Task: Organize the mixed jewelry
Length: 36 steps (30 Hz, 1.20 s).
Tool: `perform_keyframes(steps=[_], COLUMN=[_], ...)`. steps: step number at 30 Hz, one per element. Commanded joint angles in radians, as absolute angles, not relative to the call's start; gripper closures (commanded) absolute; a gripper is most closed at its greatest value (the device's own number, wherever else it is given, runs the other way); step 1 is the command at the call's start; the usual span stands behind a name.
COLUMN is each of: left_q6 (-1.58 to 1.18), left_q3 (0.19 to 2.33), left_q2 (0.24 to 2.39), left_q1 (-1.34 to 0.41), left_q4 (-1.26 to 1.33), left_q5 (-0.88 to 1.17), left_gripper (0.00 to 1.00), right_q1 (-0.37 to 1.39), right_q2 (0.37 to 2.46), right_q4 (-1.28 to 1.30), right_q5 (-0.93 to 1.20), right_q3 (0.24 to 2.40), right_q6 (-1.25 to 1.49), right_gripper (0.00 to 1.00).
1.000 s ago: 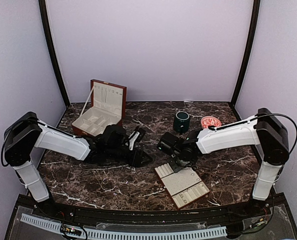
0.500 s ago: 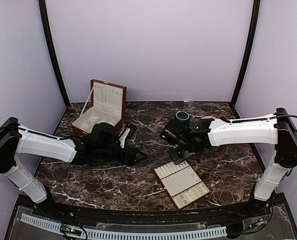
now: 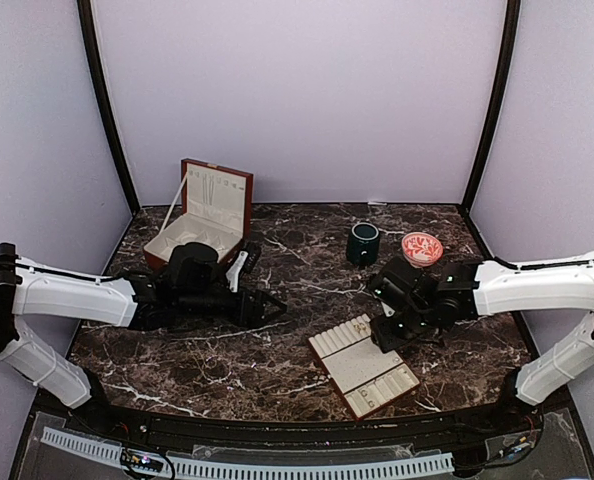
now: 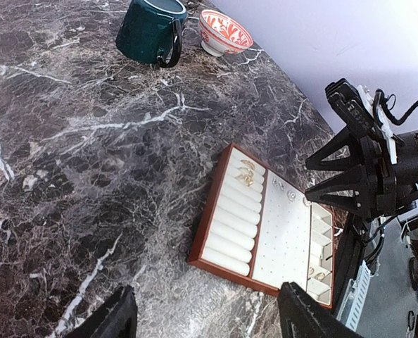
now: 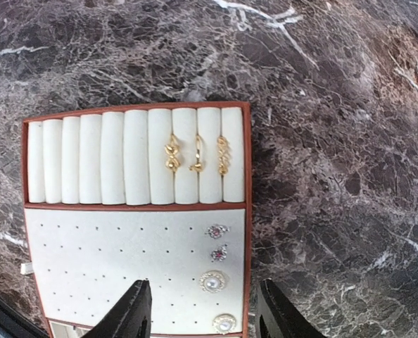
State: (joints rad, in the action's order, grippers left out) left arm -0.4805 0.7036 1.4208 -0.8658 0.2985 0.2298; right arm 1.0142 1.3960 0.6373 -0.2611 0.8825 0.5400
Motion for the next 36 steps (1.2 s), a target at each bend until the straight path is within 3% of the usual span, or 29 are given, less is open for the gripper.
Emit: perform_keyframes(steps=[1, 14, 36], left_q6=[-0.509, -0.523, -0.512], left_q3=[0.687, 0.686, 0.692], left_q2=[1.409, 1.417, 1.415], left_q1=[-0.859, -0.859, -0.859], left_q4=[0.299, 0.313, 0.301], left_q5=[0.259, 0.275, 0.265], left_gripper=[0.28, 0.29, 0.29], right_q1=[0.980, 0.845, 0.791], right_q2=[1.377, 1.500, 1.638], right_q4=[0.566, 0.394, 0.316], right_q5=[-0.237, -0.151, -0.117], right_q3=[0.855, 0.887, 0.872], right_q6=[0.600, 0.562, 0.546], right_gripper=[0.50, 0.18, 0.18])
